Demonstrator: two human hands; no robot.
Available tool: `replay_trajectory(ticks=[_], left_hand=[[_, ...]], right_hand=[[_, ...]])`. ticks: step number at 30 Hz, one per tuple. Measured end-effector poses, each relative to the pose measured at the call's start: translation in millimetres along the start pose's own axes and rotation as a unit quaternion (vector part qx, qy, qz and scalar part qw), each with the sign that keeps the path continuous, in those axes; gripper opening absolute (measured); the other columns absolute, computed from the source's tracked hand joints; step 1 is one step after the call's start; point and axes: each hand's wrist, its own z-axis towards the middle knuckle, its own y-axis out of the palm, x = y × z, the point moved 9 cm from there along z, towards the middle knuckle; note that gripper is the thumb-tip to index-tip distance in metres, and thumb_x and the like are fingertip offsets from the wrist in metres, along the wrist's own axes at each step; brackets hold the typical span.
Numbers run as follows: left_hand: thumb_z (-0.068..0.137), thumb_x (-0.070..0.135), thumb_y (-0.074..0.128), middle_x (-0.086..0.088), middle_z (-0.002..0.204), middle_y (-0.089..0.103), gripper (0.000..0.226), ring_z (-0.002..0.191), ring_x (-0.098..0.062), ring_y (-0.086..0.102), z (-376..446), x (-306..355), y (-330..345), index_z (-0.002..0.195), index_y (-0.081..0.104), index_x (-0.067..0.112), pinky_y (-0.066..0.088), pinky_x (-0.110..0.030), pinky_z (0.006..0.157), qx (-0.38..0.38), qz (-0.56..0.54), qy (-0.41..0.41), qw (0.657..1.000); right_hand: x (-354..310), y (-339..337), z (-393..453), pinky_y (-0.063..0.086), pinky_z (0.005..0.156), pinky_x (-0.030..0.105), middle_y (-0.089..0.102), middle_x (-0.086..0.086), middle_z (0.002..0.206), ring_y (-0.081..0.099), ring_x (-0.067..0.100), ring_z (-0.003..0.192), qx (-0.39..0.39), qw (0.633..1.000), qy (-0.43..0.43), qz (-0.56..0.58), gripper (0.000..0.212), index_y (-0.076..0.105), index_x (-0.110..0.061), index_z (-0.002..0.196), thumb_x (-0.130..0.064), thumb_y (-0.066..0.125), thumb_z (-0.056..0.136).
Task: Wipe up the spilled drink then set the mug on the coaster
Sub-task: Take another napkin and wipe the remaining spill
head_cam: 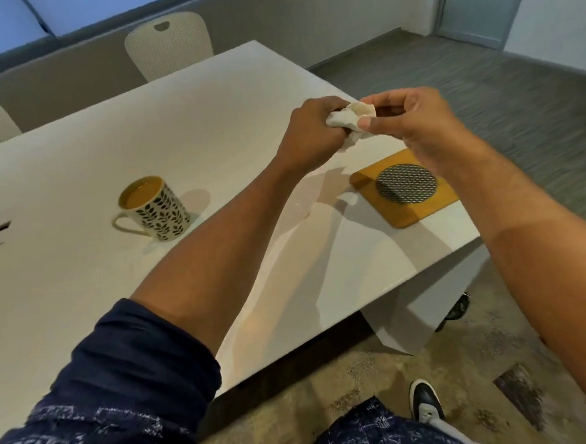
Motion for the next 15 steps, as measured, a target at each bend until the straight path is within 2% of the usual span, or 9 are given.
replay_trajectory(ticks=[3,5,8,12,15], left_hand=[[0.089,0.027,0.073,0.003,0.098,0.068,0.030,0.087,-0.015,0.066,25.1,14.8,23.3,0.114,0.072,0.012,0.057,-0.020,0.075,-0.019,-0.020,-0.006,1.000],[0.087,0.028,0.074,0.002,0.102,0.068,0.033,0.092,-0.015,0.066,39.4,27.0,42.8,0.117,0.072,0.012,0.057,-0.021,0.075,-0.041,-0.022,-0.008,0.999],[0.088,0.025,0.071,-0.003,0.100,0.070,0.027,0.089,-0.018,0.066,57.8,49.3,76.6,0.111,0.073,0.010,0.058,-0.030,0.076,-0.074,-0.037,0.001,0.997],[0.088,0.017,0.067,-0.007,0.095,0.066,0.021,0.085,-0.020,0.063,78.2,75.7,124.2,0.105,0.069,0.006,0.055,-0.030,0.071,-0.100,-0.045,0.010,0.994],[0.084,0.018,0.067,-0.004,0.098,0.062,0.024,0.086,-0.016,0.059,87.6,92.6,162.4,0.106,0.059,0.011,0.050,-0.024,0.065,-0.150,-0.082,0.008,0.985]], right_hand=[[-5.8,-29.9,-1.6,0.060,0.083,0.023,0.079,-0.003,0.106,0.074,0.011,0.100,0.022,0.999,-0.005,-0.036,0.034,0.075,-0.025,0.107,-0.009,0.085,0.078],[-4.3,-53.5,-2.2,0.060,0.079,0.022,0.077,-0.006,0.105,0.074,0.007,0.098,0.062,0.996,0.002,-0.064,0.038,0.075,-0.022,0.111,-0.008,0.085,0.076],[0.1,-89.1,-3.3,0.059,0.072,0.017,0.075,-0.012,0.098,0.073,0.001,0.090,0.136,0.980,-0.001,-0.142,0.040,0.076,-0.018,0.115,-0.010,0.086,0.078],[13.7,-140.4,1.5,0.062,0.083,0.035,0.075,-0.005,0.097,0.072,0.010,0.093,0.207,0.955,0.020,-0.211,0.032,0.077,-0.022,0.109,-0.013,0.085,0.080],[24.0,-180.4,-1.1,0.064,0.075,0.040,0.074,-0.005,0.096,0.073,0.011,0.086,0.252,0.937,0.042,-0.236,0.032,0.075,-0.030,0.106,-0.017,0.085,0.079]])
